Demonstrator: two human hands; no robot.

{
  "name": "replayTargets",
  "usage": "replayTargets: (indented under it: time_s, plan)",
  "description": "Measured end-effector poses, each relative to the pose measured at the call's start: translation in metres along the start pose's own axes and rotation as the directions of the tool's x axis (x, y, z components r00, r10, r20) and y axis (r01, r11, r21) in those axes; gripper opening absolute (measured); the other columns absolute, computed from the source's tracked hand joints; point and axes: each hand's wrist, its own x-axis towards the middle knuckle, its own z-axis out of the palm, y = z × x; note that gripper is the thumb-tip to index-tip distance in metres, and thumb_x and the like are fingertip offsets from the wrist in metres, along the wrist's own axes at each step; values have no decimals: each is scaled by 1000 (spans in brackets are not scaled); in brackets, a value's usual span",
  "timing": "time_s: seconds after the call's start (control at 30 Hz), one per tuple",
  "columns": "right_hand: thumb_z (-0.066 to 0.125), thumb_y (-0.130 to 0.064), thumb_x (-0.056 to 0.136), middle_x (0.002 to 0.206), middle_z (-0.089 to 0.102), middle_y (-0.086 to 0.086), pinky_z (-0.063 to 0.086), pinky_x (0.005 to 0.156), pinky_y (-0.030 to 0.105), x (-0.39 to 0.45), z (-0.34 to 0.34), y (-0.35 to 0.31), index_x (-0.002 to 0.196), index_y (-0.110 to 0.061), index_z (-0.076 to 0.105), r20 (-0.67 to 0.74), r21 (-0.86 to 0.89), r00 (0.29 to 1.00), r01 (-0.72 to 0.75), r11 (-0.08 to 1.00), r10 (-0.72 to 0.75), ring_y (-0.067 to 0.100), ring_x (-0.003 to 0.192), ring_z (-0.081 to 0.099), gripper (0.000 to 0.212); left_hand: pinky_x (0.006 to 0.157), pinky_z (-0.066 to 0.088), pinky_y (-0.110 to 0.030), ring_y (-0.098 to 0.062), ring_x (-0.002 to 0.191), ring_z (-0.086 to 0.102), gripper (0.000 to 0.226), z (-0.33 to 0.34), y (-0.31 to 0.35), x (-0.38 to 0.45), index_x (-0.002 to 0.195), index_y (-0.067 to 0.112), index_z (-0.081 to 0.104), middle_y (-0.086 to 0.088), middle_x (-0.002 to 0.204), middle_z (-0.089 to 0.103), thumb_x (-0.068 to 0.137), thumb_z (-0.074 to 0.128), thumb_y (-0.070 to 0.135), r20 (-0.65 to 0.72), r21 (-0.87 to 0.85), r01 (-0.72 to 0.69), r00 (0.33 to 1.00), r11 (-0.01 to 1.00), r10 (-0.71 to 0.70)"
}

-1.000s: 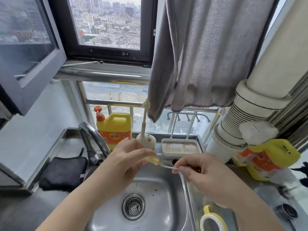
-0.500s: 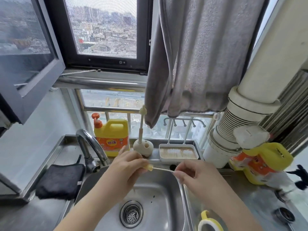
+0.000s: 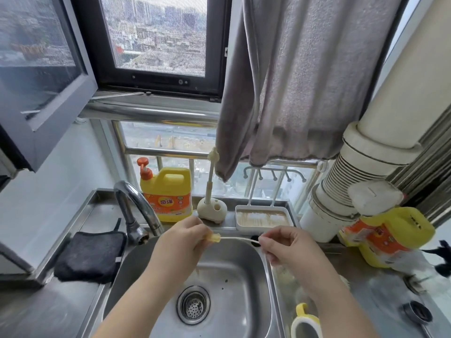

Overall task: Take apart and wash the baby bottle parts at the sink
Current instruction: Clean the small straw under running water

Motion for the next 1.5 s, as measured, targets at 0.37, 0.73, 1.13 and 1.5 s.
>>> replayTargets:
  time_s: [0.37, 0.73, 1.13, 1.5]
  plan:
    - [60, -13, 91, 53, 60, -5, 44, 49, 14, 33, 33, -12, 75, -11, 64, -136, 143, 970, 219, 965, -200, 3, 47, 49, 16, 67, 47, -11, -1, 80, 62, 7, 11, 22, 7, 87, 15, 73, 16, 76, 67, 82, 72, 19, -6, -309, 176, 982, 934, -187]
    - [59, -25, 92, 52, 56, -12, 36, 54, 17, 45, 39, -14, 69, -16, 62, -54, -254, 949, 289, 923, -312, -1, 46, 44, 25, 71, 45, -23, -12, 78, 58, 5, 8, 18, 20, 90, 15, 68, 4, 82, 64, 89, 64, 17, 65, -234, 245, 969, 941, -237]
    - [51, -8, 96, 58, 58, -6, 41, 53, 12, 52, 25, -14, 78, -6, 66, -137, 140, 960, 262, 955, -243, 2, 51, 45, 23, 61, 37, -13, -4, 65, 49, 22, 0, 25, 14, 74, 29, 57, 13, 67, 55, 89, 63, 16, 92, -186, 196, 979, 963, -182]
    - [56, -8, 93, 57, 63, -4, 46, 55, 15, 46, 28, -16, 77, -9, 66, -88, 143, 958, 284, 948, -274, 4, 50, 49, 19, 72, 46, -18, -8, 80, 59, 3, -4, 27, 14, 86, 16, 70, 8, 81, 65, 85, 69, 14, 70, -198, 228, 973, 953, -219]
